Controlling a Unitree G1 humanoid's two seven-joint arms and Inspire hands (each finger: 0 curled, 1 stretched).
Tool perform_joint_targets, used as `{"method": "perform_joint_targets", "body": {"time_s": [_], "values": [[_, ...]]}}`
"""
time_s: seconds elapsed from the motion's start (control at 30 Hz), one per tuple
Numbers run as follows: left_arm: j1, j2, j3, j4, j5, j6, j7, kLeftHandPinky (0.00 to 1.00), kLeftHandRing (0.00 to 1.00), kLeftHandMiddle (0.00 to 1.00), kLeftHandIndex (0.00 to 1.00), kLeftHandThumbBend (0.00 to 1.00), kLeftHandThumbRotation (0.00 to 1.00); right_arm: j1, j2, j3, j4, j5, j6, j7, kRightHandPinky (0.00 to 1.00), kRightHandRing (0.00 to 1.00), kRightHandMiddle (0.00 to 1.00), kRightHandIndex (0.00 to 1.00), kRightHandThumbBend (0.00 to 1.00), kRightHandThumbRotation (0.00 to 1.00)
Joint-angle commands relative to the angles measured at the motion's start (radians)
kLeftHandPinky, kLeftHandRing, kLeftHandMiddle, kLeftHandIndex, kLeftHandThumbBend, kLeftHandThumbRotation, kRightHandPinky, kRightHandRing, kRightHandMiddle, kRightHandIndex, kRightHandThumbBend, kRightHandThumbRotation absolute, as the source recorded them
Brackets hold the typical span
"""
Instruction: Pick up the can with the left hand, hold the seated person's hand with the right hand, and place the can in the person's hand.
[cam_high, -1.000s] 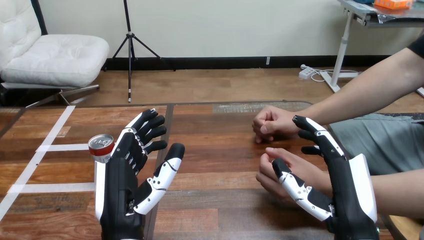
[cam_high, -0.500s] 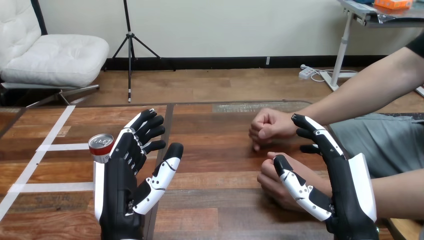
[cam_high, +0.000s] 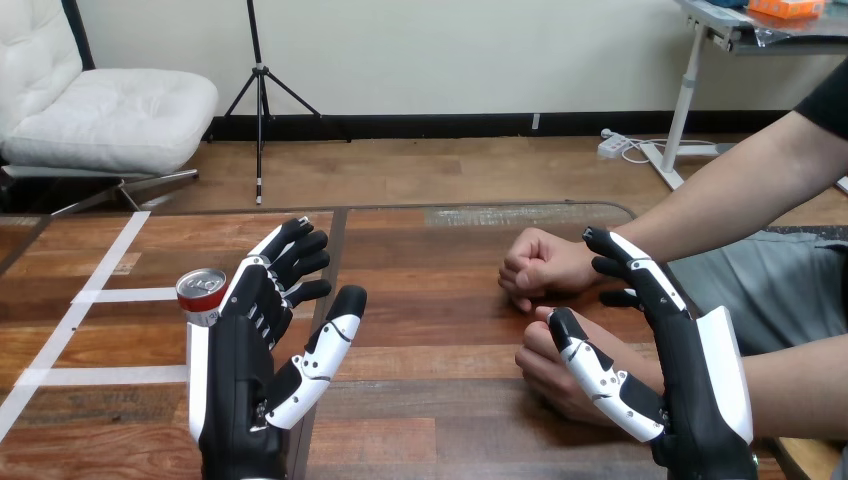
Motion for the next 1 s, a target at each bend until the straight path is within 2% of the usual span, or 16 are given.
{"method": "perform_joint_targets", "body": {"time_s": [0.0, 0.97], "values": [[0.002, -0.034, -0.006, -0.017, 0.011, -0.026, 0.003, 0.68, 0.75, 0.76, 0.78, 0.6, 0.34, -0.054, -0.004, -0.009, -0.03, 0.01, -0.021, 0.002, 0.7, 0.82, 0.86, 0.84, 0.45, 0.54], [0.0, -0.033, -0.002, -0.022, 0.018, -0.021, 0.012, 0.67, 0.75, 0.76, 0.78, 0.6, 0.34, -0.059, -0.001, -0.01, -0.034, 0.014, -0.013, 0.013, 0.72, 0.83, 0.86, 0.85, 0.45, 0.54]]}}
